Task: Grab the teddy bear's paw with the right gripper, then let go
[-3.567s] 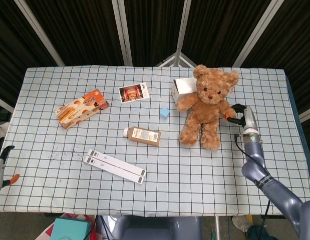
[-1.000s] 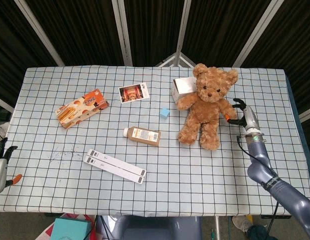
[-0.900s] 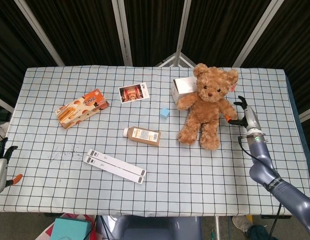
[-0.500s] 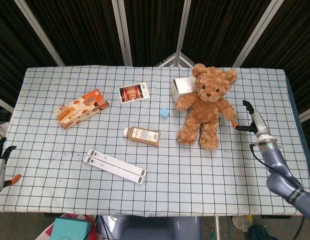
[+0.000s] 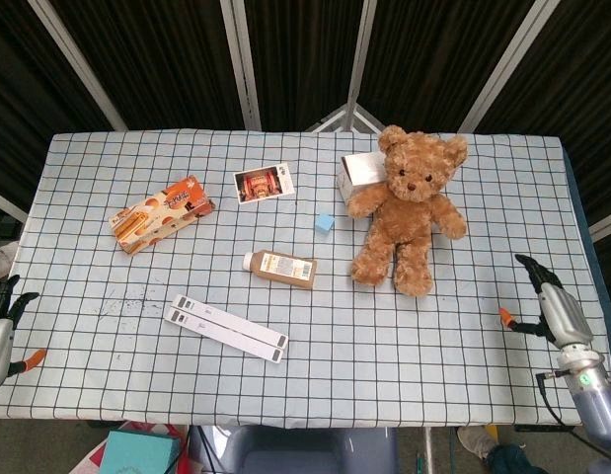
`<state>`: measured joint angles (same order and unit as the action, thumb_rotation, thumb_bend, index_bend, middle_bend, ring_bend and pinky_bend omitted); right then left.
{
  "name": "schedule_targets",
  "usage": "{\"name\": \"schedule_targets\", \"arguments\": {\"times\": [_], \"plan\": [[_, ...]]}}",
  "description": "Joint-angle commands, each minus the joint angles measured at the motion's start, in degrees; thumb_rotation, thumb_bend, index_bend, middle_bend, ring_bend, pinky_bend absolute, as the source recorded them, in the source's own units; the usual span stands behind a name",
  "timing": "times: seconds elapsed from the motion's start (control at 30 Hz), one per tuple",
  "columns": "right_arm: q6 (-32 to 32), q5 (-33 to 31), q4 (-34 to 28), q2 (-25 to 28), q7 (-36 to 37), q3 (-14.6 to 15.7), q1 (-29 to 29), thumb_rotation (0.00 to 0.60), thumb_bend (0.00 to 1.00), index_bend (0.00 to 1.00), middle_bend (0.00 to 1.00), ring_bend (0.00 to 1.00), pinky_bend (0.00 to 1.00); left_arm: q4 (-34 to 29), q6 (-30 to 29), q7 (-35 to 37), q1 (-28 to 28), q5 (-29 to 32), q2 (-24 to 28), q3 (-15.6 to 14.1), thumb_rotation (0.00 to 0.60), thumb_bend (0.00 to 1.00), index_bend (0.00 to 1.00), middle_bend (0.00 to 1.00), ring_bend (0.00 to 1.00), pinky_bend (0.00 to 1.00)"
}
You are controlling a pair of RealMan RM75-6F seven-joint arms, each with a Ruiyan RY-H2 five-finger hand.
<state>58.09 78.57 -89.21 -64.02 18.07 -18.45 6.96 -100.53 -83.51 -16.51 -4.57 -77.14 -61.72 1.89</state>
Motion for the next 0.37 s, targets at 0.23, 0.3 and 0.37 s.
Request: {"name": "schedule_targets", "arguments": {"times": [0.23, 0.3, 0.37], "plan": [[23.4, 13.31, 0.12, -2.83, -17.43, 9.29, -11.17, 0.6, 0.35, 0.0, 0.07, 0.0, 0.0, 0.45, -0.57, 2.87, 0.58, -1.29, 1.31, -0.28, 0.6, 0.24, 0.19, 0.0, 0.0, 0.03], [23.74, 15.92, 2.51, -2.57, -17.44, 10.47, -10.56, 0.6, 0.35, 0.0, 0.07, 0.0, 0.0, 0.59, -0.77, 2.96, 0.61, -1.51, 1.27, -0.21, 0.6, 0.24, 0.19, 0.0, 0.0, 0.03], [25.33, 17.53, 5.02, -3.07, -17.88, 10.54, -10.13, 0.6, 0.35, 0.0, 0.07, 0.0, 0.0, 0.73, -0.8, 2.72, 0.62, -1.59, 1.15, -0.23, 0.6, 0.24, 0.19, 0.0, 0.0, 0.03]]}}
